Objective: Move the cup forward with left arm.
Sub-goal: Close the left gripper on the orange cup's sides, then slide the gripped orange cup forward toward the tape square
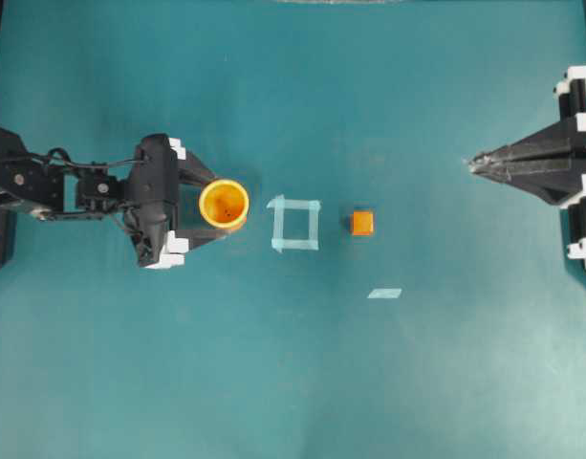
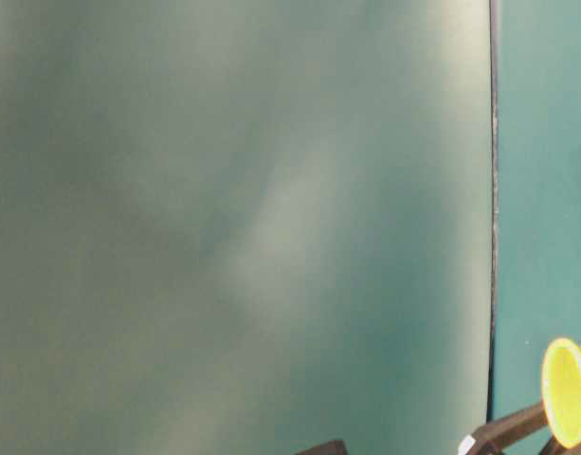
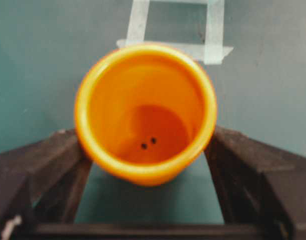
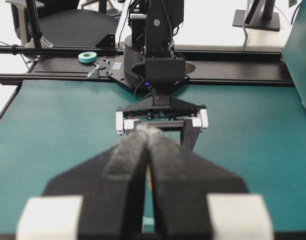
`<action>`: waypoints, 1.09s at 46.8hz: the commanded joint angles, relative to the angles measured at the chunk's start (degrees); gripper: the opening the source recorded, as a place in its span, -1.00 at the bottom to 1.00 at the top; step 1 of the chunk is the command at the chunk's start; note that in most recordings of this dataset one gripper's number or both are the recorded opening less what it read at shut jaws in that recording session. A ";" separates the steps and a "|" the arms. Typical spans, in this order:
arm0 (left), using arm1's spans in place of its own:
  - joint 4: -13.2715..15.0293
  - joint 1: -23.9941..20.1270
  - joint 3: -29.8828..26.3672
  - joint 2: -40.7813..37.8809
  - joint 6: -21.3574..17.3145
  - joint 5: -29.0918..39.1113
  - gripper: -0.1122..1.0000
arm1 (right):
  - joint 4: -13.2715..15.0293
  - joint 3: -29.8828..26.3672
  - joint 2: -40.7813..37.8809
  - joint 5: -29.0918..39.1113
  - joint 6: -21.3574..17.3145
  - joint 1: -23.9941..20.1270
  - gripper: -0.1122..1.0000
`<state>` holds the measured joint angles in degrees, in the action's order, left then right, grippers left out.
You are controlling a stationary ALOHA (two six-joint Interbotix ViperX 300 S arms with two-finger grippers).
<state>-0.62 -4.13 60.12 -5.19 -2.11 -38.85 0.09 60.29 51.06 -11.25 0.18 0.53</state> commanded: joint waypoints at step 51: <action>-0.18 3.25 -2.64 0.35 -0.09 -3.16 0.36 | 0.09 -2.02 -0.09 -0.35 -0.09 0.09 -0.81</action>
<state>-0.62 -1.93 58.10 -6.24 -2.20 -41.31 0.09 60.12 51.06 -11.25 0.18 0.53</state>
